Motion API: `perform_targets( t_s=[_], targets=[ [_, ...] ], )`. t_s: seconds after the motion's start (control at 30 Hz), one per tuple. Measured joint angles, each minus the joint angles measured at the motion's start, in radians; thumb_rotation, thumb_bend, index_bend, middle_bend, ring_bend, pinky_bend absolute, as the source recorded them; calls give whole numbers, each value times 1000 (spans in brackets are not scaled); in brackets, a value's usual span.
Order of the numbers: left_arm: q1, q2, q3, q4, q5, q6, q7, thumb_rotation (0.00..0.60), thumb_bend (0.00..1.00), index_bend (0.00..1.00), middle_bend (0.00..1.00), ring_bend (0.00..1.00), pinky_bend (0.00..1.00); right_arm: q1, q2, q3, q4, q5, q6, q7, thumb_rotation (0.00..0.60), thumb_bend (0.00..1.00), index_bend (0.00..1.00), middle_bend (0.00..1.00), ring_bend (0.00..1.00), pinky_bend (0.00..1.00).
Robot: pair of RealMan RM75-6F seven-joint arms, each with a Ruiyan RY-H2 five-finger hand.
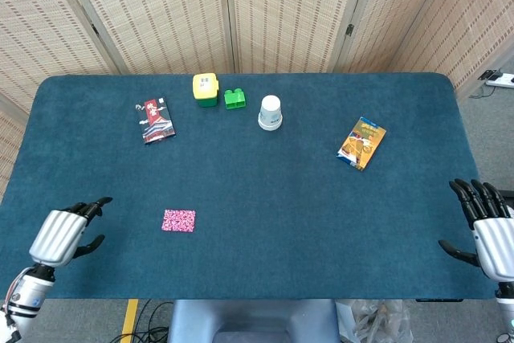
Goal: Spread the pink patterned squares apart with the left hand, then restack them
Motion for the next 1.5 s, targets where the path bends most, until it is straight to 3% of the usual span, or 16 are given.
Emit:
perform_targets(
  t_s=[0.1,0.3,0.5,0.7,1.03,1.5],
  targets=[
    [-40,5,10,0,20,-61,-7,600,334,243,774,703,923,0,-2,1,-1,-5,3,2,600,92,0,120,2,46],
    [-136,12,22,-10,39,-216,-18,600,642,246,926,847,1000,2,-4,-1,-1,-7,0,1,600,91,0,120,3,49],
    [-220,11,30,-34,7,-383,-13,600,745,249,962,879,1000,-1,-5,-2,2,-3,0,5,600,92,0,124,3,52],
    [-278,-36,30,-42,-62,-480,16,600,754,249,962,879,1000,1,-11,-3,9,-1,-8,10,600,91,0,124,3,52],
    [-313,-146,19,39,-111,-494,52,600,754,247,962,879,1000,3,-12,2,19,6,-9,24,600,91,0,125,2,52],
    [-334,-190,20,79,-218,-530,121,600,754,244,962,879,1000,3,-18,2,33,12,-14,37,600,91,0,125,3,52]
  ],
)
